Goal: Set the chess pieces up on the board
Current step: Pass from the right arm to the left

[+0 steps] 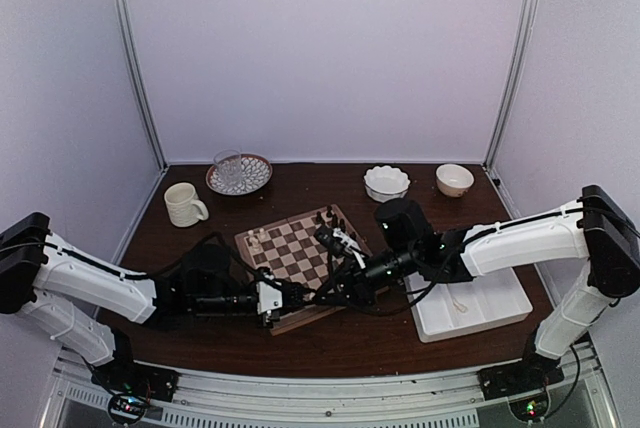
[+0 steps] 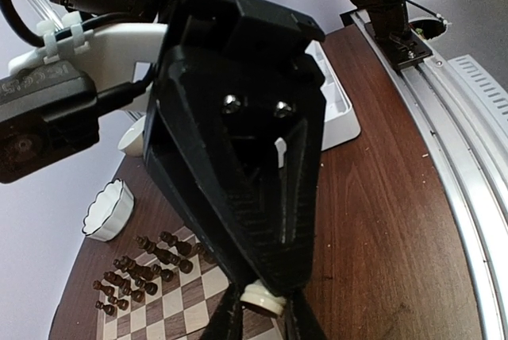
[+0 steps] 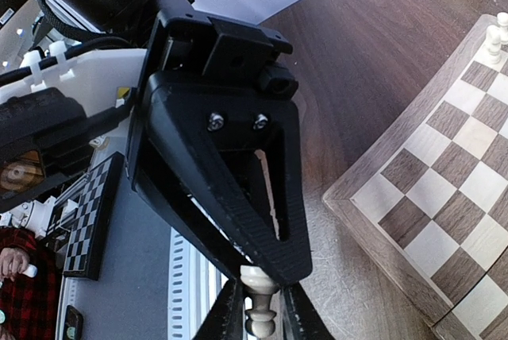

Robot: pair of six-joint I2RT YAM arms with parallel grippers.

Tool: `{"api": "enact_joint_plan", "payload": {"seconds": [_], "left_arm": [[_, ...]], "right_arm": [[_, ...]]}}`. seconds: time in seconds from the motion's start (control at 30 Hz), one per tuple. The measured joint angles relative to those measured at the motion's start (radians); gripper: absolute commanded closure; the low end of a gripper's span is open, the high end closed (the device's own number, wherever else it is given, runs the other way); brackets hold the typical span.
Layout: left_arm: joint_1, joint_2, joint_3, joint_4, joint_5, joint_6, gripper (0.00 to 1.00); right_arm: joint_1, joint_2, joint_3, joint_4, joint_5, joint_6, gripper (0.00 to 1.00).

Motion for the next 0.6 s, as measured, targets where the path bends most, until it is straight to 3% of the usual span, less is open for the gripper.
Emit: {"api": "enact_joint_plan", "payload": {"seconds": [0.13, 0.23, 0.6], "left_arm": [[-0.003, 0.000, 0.000, 0.000, -0.023, -0.005, 0.86], [-0.005, 0.000, 0.000, 0.002, -0.054, -0.020, 0.88], [-0.006, 0.000, -0.021, 0.110, -0.175, -0.081, 0.88]], "right_arm": [[0.000, 0.000, 0.000, 0.009, 0.009, 0.002, 0.53], [0.000, -0.005, -0.010, 0.031, 0.024, 0.006, 0.41], [0.000, -0.066, -0.124, 0.237, 0.122, 0.108, 0.45]]}}
